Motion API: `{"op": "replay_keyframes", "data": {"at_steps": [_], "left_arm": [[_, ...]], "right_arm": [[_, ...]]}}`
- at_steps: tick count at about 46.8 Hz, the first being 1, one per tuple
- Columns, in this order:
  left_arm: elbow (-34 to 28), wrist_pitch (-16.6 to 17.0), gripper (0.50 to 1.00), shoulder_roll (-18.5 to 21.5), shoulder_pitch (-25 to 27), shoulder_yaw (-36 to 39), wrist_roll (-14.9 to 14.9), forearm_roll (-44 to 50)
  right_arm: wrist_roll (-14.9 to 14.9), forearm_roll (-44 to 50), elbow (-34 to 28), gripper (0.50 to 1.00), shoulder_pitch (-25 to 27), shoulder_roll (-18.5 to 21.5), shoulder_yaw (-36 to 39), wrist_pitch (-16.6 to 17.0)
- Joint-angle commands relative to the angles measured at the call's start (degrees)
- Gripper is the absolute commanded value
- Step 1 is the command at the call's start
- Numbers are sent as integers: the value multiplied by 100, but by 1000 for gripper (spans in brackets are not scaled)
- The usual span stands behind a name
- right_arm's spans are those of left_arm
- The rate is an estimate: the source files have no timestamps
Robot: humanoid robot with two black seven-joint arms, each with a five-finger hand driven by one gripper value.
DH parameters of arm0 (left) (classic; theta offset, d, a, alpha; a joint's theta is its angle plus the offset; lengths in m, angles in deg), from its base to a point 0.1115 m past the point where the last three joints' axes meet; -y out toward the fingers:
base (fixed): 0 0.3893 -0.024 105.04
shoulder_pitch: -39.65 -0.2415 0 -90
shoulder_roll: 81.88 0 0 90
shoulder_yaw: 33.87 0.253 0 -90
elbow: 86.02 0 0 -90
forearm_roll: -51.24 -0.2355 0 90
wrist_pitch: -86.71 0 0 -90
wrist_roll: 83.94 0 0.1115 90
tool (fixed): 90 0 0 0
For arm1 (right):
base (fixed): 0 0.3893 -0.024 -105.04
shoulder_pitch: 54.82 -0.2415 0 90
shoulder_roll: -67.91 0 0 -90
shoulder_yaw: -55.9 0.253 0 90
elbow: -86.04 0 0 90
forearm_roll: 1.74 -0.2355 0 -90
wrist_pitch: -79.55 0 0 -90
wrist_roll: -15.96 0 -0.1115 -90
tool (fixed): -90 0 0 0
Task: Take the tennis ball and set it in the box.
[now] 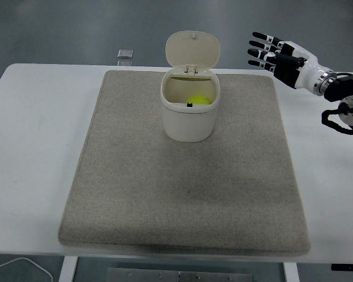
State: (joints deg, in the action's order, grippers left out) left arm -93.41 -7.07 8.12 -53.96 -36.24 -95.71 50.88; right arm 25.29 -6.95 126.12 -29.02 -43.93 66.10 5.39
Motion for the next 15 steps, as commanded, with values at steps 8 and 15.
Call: {"op": "replay_keyframes", "data": {"at_steps": [8, 15], "left_arm": [[0, 1, 992, 0, 1, 0, 0, 0], [0, 1, 992, 0, 1, 0, 0, 0]], "right_arm": [[-1, 29, 0, 924, 154, 4, 44, 42], [-1, 38, 0, 926, 180, 13, 53, -10]]}}
